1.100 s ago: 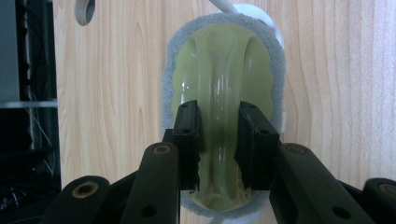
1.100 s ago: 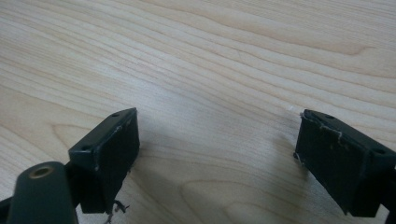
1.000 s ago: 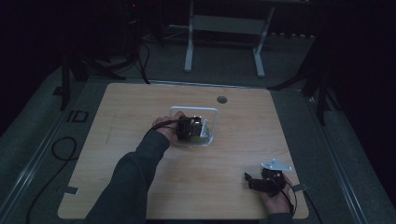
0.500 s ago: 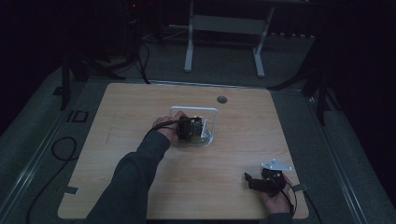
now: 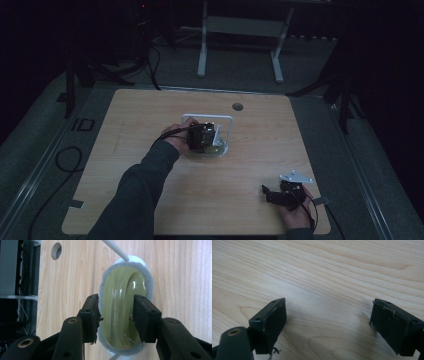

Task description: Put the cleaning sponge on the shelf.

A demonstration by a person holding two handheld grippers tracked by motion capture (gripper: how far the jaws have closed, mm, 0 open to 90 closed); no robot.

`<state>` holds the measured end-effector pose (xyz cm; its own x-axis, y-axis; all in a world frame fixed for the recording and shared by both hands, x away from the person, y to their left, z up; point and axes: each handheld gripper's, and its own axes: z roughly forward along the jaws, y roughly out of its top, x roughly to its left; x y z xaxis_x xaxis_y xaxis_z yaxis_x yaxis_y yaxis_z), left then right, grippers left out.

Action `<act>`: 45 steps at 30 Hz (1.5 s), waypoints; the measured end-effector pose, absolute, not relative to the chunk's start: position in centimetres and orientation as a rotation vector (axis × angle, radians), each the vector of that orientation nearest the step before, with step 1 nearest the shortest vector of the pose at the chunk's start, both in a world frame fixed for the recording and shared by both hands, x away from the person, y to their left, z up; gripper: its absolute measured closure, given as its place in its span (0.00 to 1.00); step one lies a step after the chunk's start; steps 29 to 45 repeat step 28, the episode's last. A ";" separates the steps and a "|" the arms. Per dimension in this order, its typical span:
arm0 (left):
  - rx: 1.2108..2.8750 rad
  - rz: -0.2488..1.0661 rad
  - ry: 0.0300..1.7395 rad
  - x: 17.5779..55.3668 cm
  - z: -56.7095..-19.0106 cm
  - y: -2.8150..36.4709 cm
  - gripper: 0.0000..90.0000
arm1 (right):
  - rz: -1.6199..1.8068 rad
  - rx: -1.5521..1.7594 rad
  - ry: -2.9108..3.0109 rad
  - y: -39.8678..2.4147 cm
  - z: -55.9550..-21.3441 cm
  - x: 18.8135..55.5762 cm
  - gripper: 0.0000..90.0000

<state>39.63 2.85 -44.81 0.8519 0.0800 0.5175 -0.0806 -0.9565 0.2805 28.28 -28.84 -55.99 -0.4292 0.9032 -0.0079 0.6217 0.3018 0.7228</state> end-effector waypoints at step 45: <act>2.471 0.449 0.221 37.7 -41.2 6.0 0.59 | 0.918 1.357 2.160 -28.8 -56.0 28.3 0.14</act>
